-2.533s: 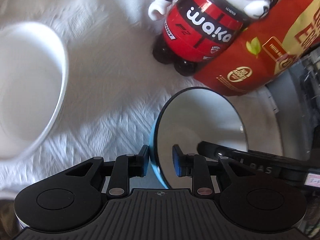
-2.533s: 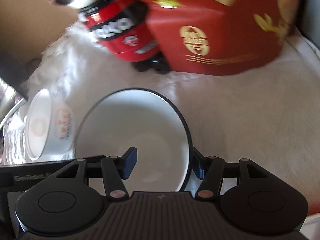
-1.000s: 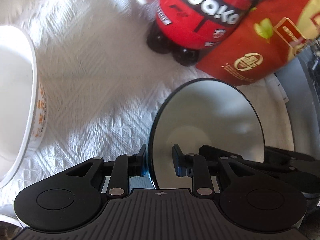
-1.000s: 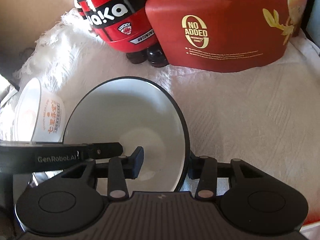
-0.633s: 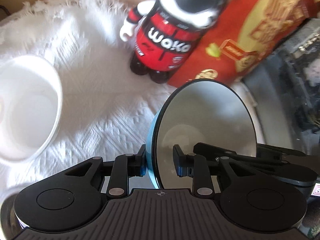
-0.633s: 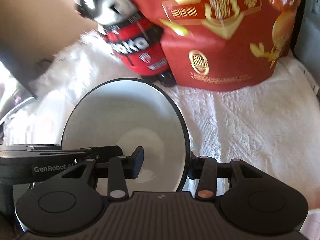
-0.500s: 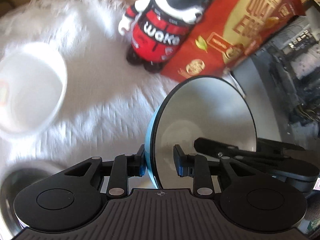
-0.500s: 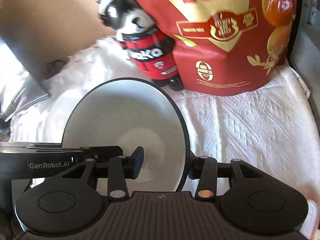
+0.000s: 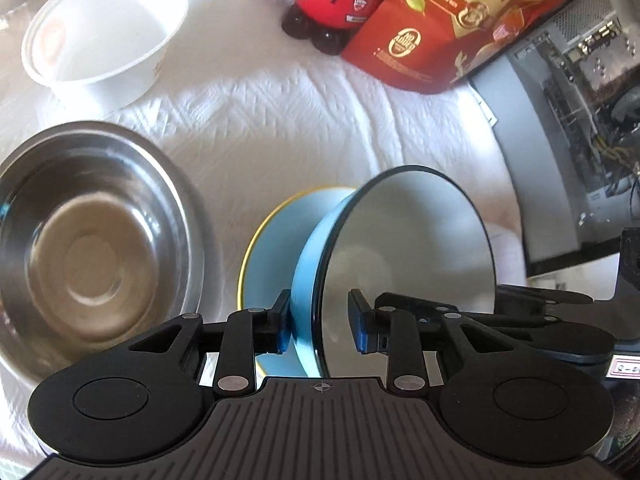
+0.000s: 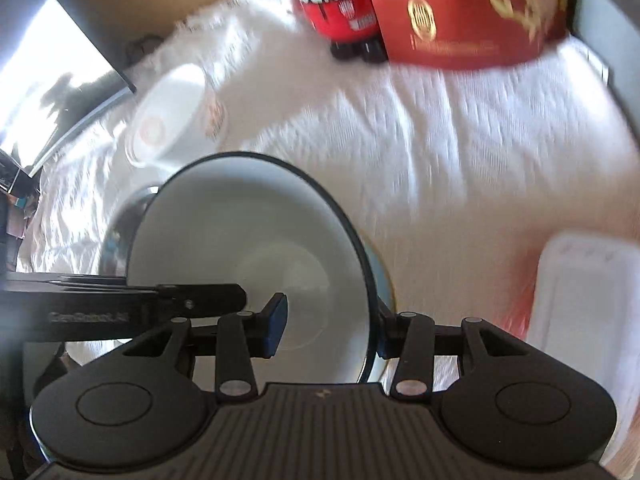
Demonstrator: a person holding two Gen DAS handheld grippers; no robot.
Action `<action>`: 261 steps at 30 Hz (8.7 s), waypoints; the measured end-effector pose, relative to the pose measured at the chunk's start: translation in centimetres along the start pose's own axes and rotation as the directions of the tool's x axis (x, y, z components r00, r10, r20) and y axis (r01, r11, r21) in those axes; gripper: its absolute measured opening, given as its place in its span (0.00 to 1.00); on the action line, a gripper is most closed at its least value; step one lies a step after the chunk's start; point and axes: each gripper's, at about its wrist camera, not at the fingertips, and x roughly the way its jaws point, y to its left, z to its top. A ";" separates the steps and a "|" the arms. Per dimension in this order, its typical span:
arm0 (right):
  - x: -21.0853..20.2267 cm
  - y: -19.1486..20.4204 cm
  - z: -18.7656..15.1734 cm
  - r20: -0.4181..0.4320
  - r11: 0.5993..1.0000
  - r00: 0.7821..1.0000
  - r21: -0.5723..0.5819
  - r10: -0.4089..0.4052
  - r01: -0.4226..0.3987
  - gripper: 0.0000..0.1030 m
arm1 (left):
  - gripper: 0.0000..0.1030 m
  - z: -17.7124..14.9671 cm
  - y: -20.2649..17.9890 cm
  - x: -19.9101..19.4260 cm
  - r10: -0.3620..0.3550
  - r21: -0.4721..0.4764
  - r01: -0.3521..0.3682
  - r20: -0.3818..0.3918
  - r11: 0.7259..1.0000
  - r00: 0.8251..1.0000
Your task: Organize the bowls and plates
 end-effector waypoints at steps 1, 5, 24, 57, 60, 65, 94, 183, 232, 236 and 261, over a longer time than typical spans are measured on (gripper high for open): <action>0.3 0.0 -0.3 -0.006 1.000 1.000 -0.001 -0.001 0.001 0.43 | 0.30 -0.3 0.1 0.1 0.007 -0.003 -0.007 0.001 1.000 1.000; 1.0 0.0 -1.1 -0.013 1.000 1.000 -0.003 0.012 -0.012 0.43 | 0.29 -1.2 1.0 -0.3 0.022 -0.030 -0.022 0.002 0.999 1.000; 0.2 1.4 -1.0 0.048 0.995 0.995 -0.033 -0.087 0.089 0.44 | 0.21 -1.6 3.2 -3.5 -0.017 -0.059 0.021 0.071 0.998 0.997; 3.6 -3.5 -3.6 0.014 0.975 0.997 0.208 0.079 -0.080 0.55 | 0.32 3.8 0.0 2.6 0.112 0.201 -0.113 0.015 0.973 0.994; 4.1 -2.9 -3.2 -0.006 0.980 0.995 0.174 0.100 -0.098 0.45 | 0.30 4.1 0.4 2.9 0.101 0.182 -0.098 -0.005 0.978 0.995; 4.0 -2.2 -2.0 0.016 0.994 0.999 0.096 0.044 -0.046 0.44 | 0.30 4.1 2.2 2.7 0.036 0.090 -0.033 -0.036 0.995 0.999; -1.6 3.2 4.5 0.299 0.959 0.937 -0.161 -0.179 0.234 0.68 | 0.26 6.4 9.9 -7.3 -0.041 -0.165 0.090 0.277 0.982 0.960; -0.6 19.0 -6.1 0.361 0.980 0.932 -0.169 -0.037 0.104 0.50 | 0.23 0.8 21.5 -10.2 0.140 -0.126 -0.120 0.165 0.985 0.976; 10.2 17.8 -6.0 0.140 0.967 0.980 0.231 -0.141 0.106 0.55 | 0.34 4.8 21.4 -3.7 0.142 0.028 -0.145 0.081 0.989 0.987; 10.4 17.9 -5.3 0.132 0.973 0.986 0.219 -0.105 0.074 0.55 | 0.33 4.8 21.8 -3.6 0.132 0.010 -0.133 0.076 0.991 0.988; -6.8 13.9 -4.2 0.564 0.912 0.809 -0.226 -0.165 0.343 0.68 | 0.29 0.6 7.9 -11.6 -0.078 0.046 0.067 0.309 0.997 0.948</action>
